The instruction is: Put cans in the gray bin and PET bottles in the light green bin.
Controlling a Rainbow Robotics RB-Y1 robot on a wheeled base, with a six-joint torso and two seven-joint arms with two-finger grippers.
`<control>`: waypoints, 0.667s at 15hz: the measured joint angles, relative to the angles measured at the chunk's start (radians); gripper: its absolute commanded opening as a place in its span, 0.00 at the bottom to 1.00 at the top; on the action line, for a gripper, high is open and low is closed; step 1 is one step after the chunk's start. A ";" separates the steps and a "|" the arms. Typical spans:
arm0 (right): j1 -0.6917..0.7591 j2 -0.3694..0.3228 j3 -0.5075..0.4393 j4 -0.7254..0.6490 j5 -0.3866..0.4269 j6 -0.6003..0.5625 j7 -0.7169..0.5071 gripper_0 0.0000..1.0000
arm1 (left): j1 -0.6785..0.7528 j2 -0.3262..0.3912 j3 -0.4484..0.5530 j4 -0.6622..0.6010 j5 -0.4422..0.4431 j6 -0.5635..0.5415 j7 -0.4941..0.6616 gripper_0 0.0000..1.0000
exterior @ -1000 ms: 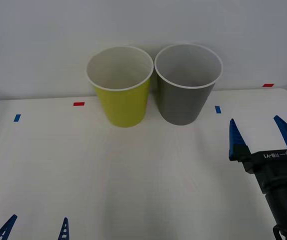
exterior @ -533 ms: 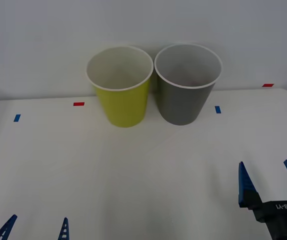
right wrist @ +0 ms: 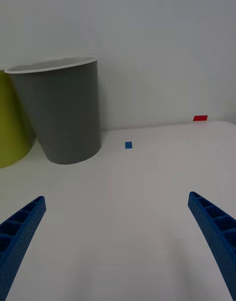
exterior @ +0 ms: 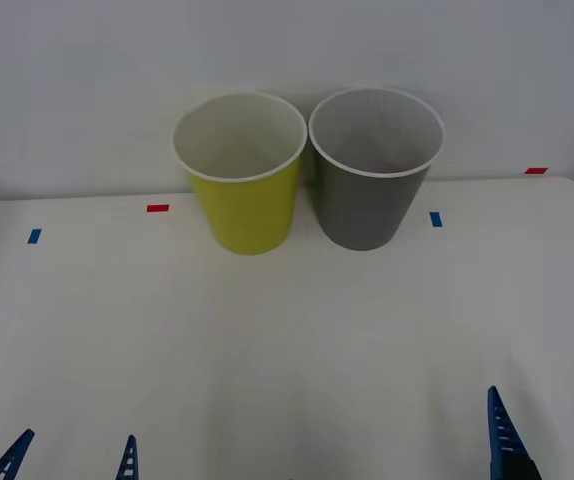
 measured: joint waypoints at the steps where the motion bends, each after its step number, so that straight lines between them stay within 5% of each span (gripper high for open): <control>1: 0.006 0.000 0.009 0.010 0.003 -0.011 0.000 1.00 | 0.000 0.000 0.000 0.000 0.000 0.000 0.000 1.00; 10: 0.012 0.007 0.021 0.066 0.022 -0.077 -0.003 1.00 | 0.000 0.000 0.000 0.000 0.000 0.000 0.000 1.00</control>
